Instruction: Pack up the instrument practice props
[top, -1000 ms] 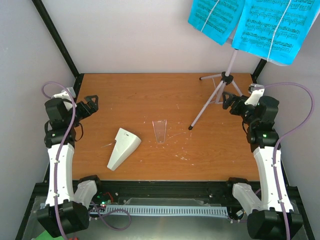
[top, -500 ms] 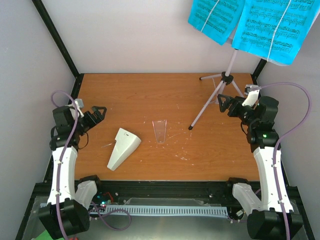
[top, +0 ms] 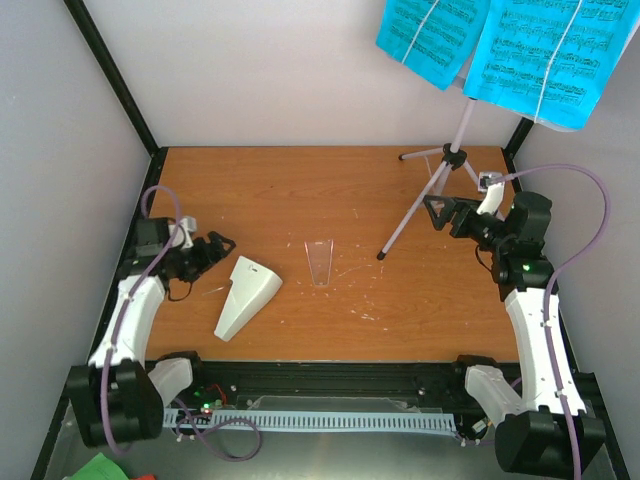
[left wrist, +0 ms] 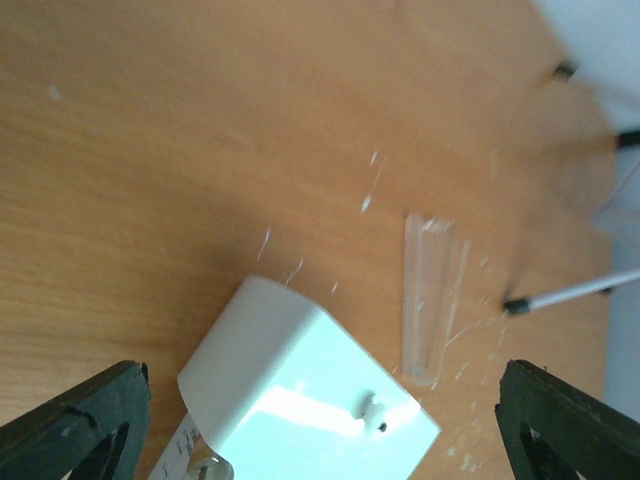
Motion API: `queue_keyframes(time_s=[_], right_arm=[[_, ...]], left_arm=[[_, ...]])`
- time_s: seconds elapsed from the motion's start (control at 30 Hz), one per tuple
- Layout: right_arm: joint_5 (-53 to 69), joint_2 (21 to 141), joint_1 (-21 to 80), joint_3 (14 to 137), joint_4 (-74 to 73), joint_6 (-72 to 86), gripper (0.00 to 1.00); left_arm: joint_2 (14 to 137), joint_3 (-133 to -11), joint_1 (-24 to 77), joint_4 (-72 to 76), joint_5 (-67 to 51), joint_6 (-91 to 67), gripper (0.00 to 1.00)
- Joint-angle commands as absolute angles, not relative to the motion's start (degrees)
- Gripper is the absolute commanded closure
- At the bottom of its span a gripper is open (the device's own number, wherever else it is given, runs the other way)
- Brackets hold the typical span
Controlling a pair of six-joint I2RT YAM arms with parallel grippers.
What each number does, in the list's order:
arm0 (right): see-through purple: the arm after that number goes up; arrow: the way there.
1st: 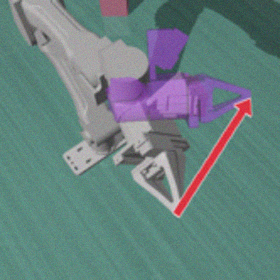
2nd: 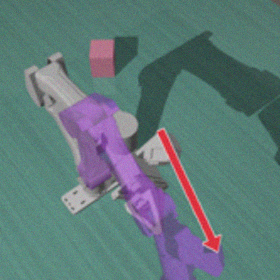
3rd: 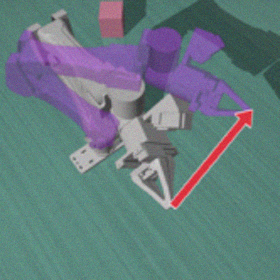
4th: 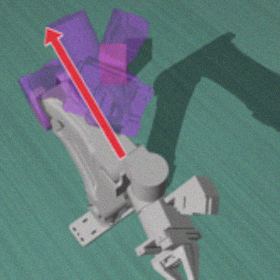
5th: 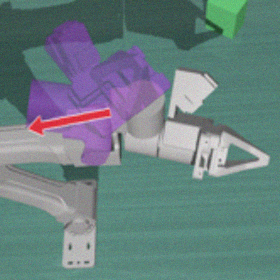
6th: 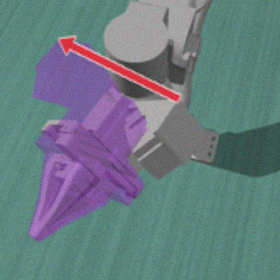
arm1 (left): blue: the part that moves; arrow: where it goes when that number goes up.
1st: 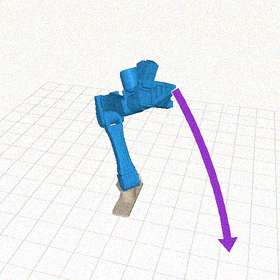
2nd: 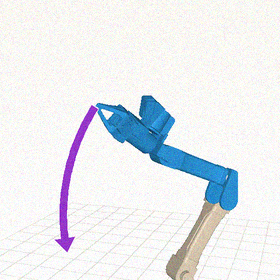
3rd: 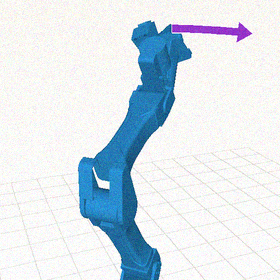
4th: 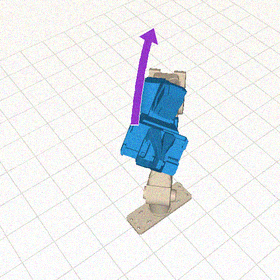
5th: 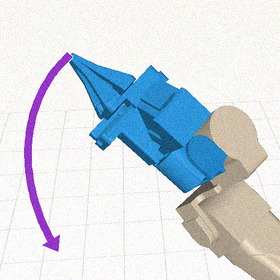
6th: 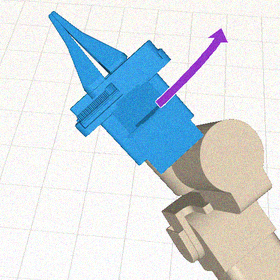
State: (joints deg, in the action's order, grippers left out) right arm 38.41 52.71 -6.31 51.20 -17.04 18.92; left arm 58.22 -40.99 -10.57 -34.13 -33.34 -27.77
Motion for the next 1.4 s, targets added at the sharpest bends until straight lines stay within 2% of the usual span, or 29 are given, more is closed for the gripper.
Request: queue_keyframes(time_s=[0.0, 0.17, 0.4, 0.7, 1.2, 1.37], right_arm=[[44.1, 54.3, -6.5, 50.4, -16.8, 22.4, 0.00], [47.7, 55.7, -6.0, 48.0, -14.6, 25.2, 0.00], [46.4, 60.3, -4.4, 47.9, -15.4, 23.9, 0.00], [42.0, 62.6, 0.1, 49.2, -15.8, 23.3, 0.00], [34.5, 58.5, 10.1, 46.2, -17.6, 23.6, 0.00], [33.9, 56.2, 12.1, 43.6, -17.2, 24.7, 0.00]], left_arm=[[66.4, -44.3, -3.6, -35.2, -28.3, -25.1, 0.06], [71.2, -43.4, -2.3, -34.0, -29.9, -24.7, 0.06], [78.8, -44.9, -0.4, -32.5, -34.4, -25.8, 0.05], [85.2, -48.5, 1.8, -31.2, -42.5, -22.1, 0.09], [95.7, -57.2, 19.6, -24.2, -46.7, -16.4, 0.10], [95.1, -58.5, 21.2, -19.9, -47.4, -16.5, 0.06]])
